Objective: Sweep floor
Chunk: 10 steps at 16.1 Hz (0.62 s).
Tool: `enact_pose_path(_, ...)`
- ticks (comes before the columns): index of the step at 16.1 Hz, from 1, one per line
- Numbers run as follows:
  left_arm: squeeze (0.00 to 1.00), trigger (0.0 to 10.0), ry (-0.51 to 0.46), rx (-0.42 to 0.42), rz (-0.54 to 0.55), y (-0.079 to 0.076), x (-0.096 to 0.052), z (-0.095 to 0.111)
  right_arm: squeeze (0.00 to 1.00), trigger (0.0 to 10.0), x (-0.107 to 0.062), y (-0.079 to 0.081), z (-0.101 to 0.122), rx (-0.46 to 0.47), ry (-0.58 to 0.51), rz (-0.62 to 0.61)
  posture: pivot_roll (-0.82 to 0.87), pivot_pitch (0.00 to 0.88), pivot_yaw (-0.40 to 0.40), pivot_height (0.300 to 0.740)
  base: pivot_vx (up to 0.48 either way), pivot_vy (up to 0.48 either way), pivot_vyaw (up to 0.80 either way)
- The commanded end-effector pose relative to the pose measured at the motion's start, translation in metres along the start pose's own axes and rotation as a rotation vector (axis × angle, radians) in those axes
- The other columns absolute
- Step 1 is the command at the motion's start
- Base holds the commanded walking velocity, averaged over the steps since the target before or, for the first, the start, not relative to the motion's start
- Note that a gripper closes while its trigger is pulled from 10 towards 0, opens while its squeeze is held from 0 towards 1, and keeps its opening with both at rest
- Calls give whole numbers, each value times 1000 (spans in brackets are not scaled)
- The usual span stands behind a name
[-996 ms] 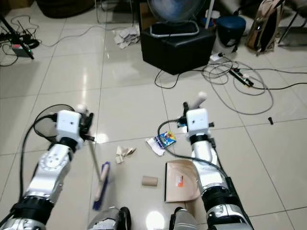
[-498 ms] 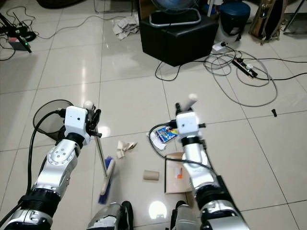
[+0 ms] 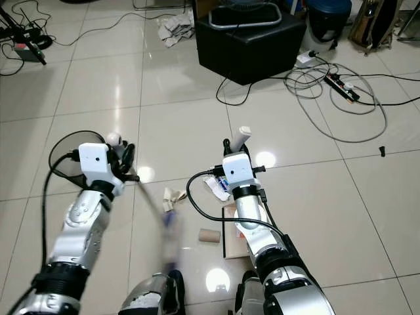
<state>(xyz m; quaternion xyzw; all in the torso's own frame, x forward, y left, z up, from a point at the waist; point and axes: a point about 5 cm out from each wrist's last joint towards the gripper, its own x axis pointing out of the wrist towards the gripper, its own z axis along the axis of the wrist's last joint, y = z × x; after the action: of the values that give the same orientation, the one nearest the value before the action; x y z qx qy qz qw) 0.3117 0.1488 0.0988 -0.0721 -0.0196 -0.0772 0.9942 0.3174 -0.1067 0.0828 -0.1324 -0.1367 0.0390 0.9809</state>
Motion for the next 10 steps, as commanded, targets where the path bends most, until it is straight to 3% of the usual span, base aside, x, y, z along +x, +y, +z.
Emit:
enact_pose_path(1, 0, 10000, 34, -118, -28, -8, -6, -9, 0, 10000, -7, 5, -7, 54, 53, -31, 167, 250, 108, 740, 0, 0, 0)
enact_pose_path(6, 0, 10000, 8, -192, -85, -18, -3, 2, 0, 10000, -2, 0, -5, 103, 52, -62, 158, 243, 101, 740, 0, 0, 0)
enact_pose_path(10, 0, 10000, -62, -96, -191, -21, 3, 23, 0, 10000, 4, -13, 0, 116, 7, -88, 140, 216, 108, 740, 0, 0, 0)
